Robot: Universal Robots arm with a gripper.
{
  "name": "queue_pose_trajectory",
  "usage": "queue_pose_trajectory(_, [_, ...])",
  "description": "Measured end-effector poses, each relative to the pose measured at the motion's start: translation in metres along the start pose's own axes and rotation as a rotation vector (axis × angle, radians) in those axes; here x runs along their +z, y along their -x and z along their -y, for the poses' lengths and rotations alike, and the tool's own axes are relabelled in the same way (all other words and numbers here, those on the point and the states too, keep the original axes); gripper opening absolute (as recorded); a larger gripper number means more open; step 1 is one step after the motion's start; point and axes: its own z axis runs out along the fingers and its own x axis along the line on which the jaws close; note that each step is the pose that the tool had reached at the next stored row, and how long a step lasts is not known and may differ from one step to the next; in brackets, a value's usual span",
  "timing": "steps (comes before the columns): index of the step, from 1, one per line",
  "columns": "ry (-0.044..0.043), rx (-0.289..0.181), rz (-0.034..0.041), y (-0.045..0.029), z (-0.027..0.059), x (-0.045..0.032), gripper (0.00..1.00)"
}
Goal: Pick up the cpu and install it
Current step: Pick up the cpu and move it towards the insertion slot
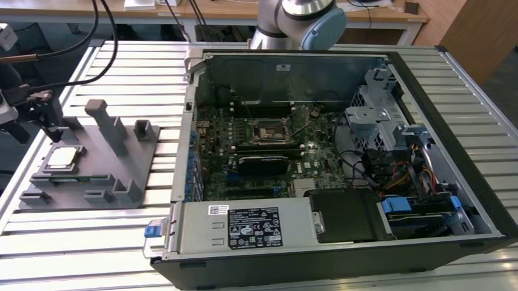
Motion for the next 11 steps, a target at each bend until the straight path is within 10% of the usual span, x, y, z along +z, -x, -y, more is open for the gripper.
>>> queue_pose_trajectory(11, [-0.0005, 0.0, -0.0001, 0.0001, 0.0, 0.0052, 0.58])
